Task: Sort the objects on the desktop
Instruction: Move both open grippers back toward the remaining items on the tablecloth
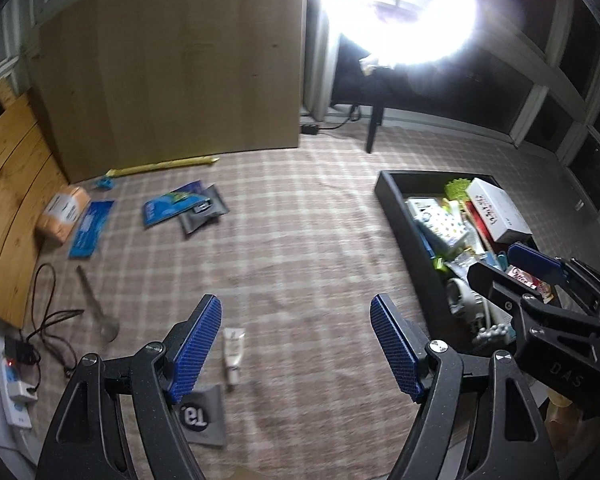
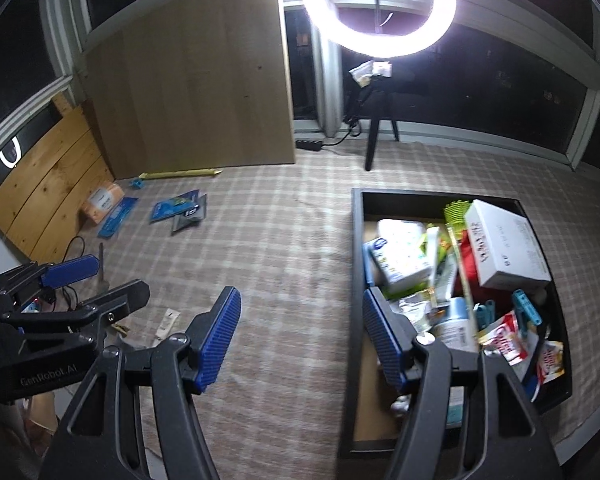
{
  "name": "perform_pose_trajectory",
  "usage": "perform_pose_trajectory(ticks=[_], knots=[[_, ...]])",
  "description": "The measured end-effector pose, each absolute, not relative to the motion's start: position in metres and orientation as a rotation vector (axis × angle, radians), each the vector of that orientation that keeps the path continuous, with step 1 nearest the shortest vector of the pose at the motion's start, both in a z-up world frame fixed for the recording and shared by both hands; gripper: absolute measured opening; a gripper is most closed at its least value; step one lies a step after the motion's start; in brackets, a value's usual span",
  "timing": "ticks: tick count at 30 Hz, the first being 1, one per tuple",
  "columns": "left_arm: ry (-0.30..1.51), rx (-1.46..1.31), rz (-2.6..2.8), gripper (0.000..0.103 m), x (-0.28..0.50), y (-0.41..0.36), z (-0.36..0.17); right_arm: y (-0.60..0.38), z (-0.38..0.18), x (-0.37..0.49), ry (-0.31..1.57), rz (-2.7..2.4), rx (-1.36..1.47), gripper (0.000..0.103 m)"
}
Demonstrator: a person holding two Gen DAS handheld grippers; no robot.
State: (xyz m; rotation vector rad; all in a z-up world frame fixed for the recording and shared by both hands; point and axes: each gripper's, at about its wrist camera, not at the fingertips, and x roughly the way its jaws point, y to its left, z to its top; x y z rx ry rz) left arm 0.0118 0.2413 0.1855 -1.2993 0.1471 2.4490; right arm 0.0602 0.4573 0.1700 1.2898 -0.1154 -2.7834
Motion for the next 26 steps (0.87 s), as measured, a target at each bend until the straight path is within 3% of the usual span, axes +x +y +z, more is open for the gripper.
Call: perform_pose_trajectory(ticks=[26], knots=[[0.104,-1.375,2.528,0.079,0.008,0.140,0.166,0.371,0.149,0.067,-0.103,-2.737,1.327,0.062]])
